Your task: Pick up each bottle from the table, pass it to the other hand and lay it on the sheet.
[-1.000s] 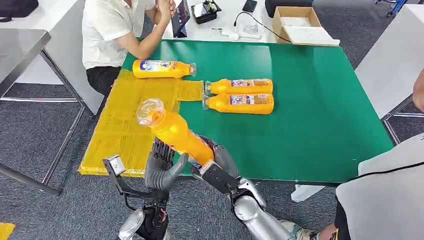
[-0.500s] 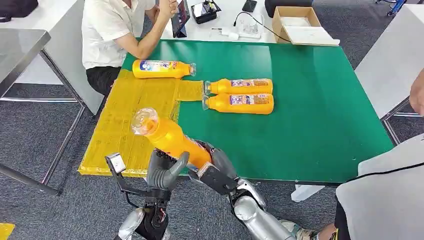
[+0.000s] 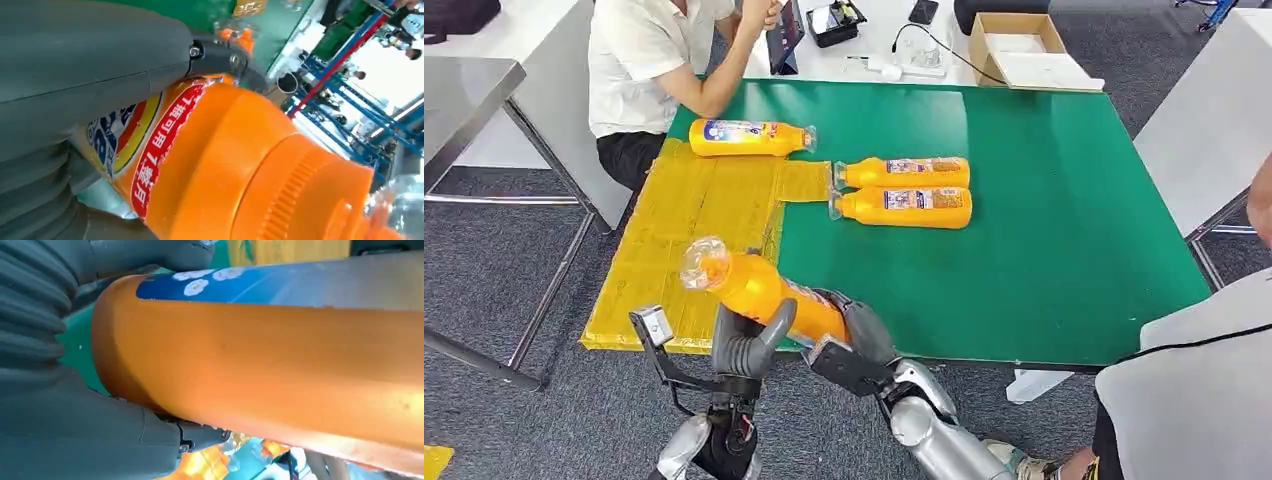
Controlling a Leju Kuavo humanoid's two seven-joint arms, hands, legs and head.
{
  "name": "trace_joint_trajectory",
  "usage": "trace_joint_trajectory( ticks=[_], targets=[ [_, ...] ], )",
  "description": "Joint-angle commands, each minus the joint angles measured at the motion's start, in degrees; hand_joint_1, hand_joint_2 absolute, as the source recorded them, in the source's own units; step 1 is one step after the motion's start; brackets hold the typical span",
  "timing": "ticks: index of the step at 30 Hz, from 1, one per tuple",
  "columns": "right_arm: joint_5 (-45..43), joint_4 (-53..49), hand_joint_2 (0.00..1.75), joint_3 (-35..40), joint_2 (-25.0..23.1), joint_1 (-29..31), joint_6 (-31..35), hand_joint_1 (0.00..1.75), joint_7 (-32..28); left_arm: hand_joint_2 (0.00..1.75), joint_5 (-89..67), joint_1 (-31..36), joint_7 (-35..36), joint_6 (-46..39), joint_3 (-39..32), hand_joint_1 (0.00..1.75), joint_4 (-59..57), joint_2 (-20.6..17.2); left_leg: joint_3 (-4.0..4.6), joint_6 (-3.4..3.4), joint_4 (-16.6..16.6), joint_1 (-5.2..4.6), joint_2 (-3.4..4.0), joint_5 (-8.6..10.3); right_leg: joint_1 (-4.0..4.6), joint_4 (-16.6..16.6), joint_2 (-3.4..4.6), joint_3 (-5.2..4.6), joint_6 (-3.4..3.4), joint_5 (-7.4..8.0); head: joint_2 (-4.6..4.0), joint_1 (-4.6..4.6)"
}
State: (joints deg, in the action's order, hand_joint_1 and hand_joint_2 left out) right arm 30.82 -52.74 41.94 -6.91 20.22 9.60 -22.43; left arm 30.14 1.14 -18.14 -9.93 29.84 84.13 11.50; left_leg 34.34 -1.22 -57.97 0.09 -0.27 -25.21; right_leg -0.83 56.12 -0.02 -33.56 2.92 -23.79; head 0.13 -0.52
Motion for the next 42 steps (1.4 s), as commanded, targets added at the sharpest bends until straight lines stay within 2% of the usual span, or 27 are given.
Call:
trace_joint_trajectory(
  ticks=[1,9,13,15,16,17,18,20,22,23,24,25,27,29,33,42],
  targets=[
    [0.84,5.97,1.75,4.84,0.25,3.96,-0.15,1.75,0.10,1.75,0.68,2.00,0.86,3.06,0.62,1.75,-4.36,-0.37,-0.17,0.05,0.06,0.00,0.00,-0.02,0.01,-0.03,-0.01,0.16,-0.09,-0.04,0.00,0.00],
    [0.84,5.97,1.75,4.84,0.25,3.96,-0.15,1.75,0.10,1.75,0.68,2.00,0.86,3.06,0.62,1.75,-4.36,-0.37,-0.18,0.05,0.05,0.01,0.01,-0.04,0.02,-0.03,-0.01,0.17,-0.08,-0.05,0.00,0.02],
    [-2.65,4.68,1.75,3.37,0.08,3.23,-2.74,1.75,-0.98,1.75,0.62,2.12,1.57,4.40,1.17,1.75,-4.47,-0.56,-0.13,0.04,0.04,0.01,-0.01,-0.01,0.02,-0.03,-0.03,0.13,-0.07,-0.03,0.00,0.00],
    [-2.44,4.39,1.75,3.36,0.12,3.11,-2.25,1.62,-1.00,1.75,0.56,2.02,1.59,4.53,1.38,1.75,-4.36,-0.59,-0.28,0.08,0.04,0.03,-0.02,-0.07,0.04,-0.03,-0.05,0.28,-0.14,-0.09,0.00,0.00],
    [-2.70,4.42,1.75,3.15,0.01,3.04,-2.29,1.38,-0.92,1.75,0.54,1.98,1.62,4.55,1.49,1.75,-4.32,-0.65,-0.17,0.06,0.04,0.01,-0.01,-0.04,0.02,-0.02,-0.03,0.16,-0.10,-0.05,0.00,0.00],
    [-2.83,4.48,1.75,3.01,-0.10,2.97,-2.19,0.42,-0.85,1.75,0.54,1.94,1.62,4.55,1.50,1.75,-4.30,-0.70,-0.21,0.07,0.04,0.02,0.00,-0.05,0.03,-0.03,-0.02,0.20,-0.11,-0.06,0.00,0.02],
    [-3.07,4.56,1.75,2.76,-0.29,2.82,-2.03,0.02,-0.81,1.75,0.54,1.96,1.62,4.57,1.52,1.75,-4.24,-0.81,-0.29,0.09,0.04,0.04,0.01,-0.08,0.05,-0.02,-0.02,0.28,-0.15,-0.09,0.00,0.00],
    [-3.41,4.51,1.75,2.26,-0.73,2.30,-0.97,0.00,-1.25,1.75,-0.86,2.25,1.23,3.82,1.64,1.75,-4.04,-1.41,-0.22,0.08,0.05,0.02,-0.01,-0.05,0.03,-0.02,-0.04,0.20,-0.12,-0.07,0.00,0.00],
    [7.74,4.74,1.75,5.10,-0.54,2.37,11.66,0.00,-0.59,1.75,-15.03,3.87,-3.75,-6.49,2.24,1.75,-4.32,-3.66,-0.19,0.06,0.07,0.02,-0.03,-0.03,0.03,-0.04,-0.05,0.18,-0.11,-0.05,0.00,0.02],
    [5.85,3.64,0.00,3.95,-1.05,1.28,11.04,0.00,-1.06,1.75,-18.40,4.20,-4.12,-9.11,1.16,1.75,-4.56,-4.02,-0.27,0.09,0.07,0.05,0.00,-0.06,0.06,-0.05,-0.02,0.26,-0.14,-0.07,0.00,0.00],
    [7.54,1.95,0.00,3.92,-0.70,0.36,12.95,0.00,-0.30,1.75,-20.02,4.19,-3.68,-10.10,-0.76,1.75,-4.63,-4.26,-0.20,0.08,0.09,0.02,0.00,-0.02,0.03,-0.05,-0.02,0.17,-0.11,-0.04,0.00,0.00],
    [10.75,0.61,0.00,4.30,-0.11,-0.37,15.08,0.00,1.84,1.75,-20.38,4.12,-2.72,-8.13,-3.37,1.75,-3.99,-4.61,-0.48,0.16,0.15,0.06,0.03,-0.10,0.08,-0.07,0.00,0.43,-0.24,-0.12,0.00,0.02],
    [11.23,-0.48,0.00,3.41,0.24,-1.29,15.65,0.00,2.27,1.75,-21.43,3.86,-2.09,-6.36,-6.21,1.75,-2.96,-4.67,-0.38,0.12,0.14,0.05,0.00,-0.07,0.07,-0.08,-0.03,0.34,-0.18,-0.10,0.00,-0.02],
    [16.77,0.17,0.00,4.12,0.88,-0.85,20.35,0.00,2.84,1.75,-22.40,3.93,-2.53,-6.32,-8.44,1.75,-1.69,-4.34,-0.30,0.12,0.08,0.06,-0.03,-0.06,0.08,-0.02,-0.06,0.27,-0.17,-0.09,0.00,0.00],
    [16.59,2.07,0.00,2.28,0.25,-1.15,23.03,0.00,0.52,1.75,-16.84,6.73,-0.77,-3.13,-12.87,1.75,-0.69,-4.31,-0.26,0.09,0.00,0.08,0.10,-0.09,0.08,0.01,0.05,0.21,-0.16,-0.07,0.00,0.00],
    [15.35,2.40,0.00,1.50,-0.31,-1.45,22.99,0.00,-1.13,1.75,-18.24,7.88,-1.55,-4.61,-13.33,1.75,-1.83,-4.51,-0.28,0.10,0.06,0.06,-0.01,-0.08,0.07,-0.02,-0.04,0.27,-0.16,-0.10,0.00,0.00]
  ],
)
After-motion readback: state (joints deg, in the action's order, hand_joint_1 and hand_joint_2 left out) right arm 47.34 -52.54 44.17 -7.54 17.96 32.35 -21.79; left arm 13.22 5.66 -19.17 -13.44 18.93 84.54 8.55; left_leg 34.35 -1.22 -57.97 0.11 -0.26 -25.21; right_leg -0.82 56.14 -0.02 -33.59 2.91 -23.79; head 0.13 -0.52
